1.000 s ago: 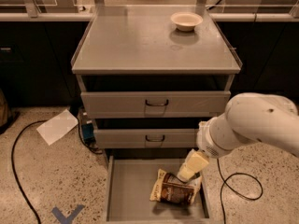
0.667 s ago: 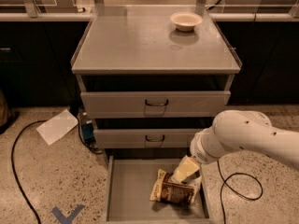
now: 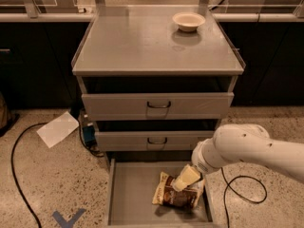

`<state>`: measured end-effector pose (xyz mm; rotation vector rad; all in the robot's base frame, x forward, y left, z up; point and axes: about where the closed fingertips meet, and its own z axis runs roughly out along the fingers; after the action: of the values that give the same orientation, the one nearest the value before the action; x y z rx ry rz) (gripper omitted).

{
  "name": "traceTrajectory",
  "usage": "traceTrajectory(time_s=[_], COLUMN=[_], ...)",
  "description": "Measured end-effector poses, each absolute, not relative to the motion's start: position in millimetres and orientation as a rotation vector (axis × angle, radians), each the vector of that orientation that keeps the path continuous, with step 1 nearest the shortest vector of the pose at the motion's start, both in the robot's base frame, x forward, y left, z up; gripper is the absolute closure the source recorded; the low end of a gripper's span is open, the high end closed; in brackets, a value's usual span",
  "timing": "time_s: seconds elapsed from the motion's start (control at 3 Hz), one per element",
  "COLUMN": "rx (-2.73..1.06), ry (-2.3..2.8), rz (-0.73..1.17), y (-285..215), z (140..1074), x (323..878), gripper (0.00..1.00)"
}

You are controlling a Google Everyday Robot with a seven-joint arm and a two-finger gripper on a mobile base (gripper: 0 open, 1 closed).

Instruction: Pick brown chip bag from bottom drawer and place on counter

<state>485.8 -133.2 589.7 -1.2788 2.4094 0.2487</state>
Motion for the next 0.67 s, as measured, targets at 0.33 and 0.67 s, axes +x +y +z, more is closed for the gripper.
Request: traceTrajectory(time_s=[0.33, 0.67], rx=[-1.225, -1.159], ry=[2.438, 2.461], rz=[0.258, 0.292], y=[-139.3, -145.2], z=[527.9, 465.9], x=[484.9, 488.5], gripper=[0.00, 0.00])
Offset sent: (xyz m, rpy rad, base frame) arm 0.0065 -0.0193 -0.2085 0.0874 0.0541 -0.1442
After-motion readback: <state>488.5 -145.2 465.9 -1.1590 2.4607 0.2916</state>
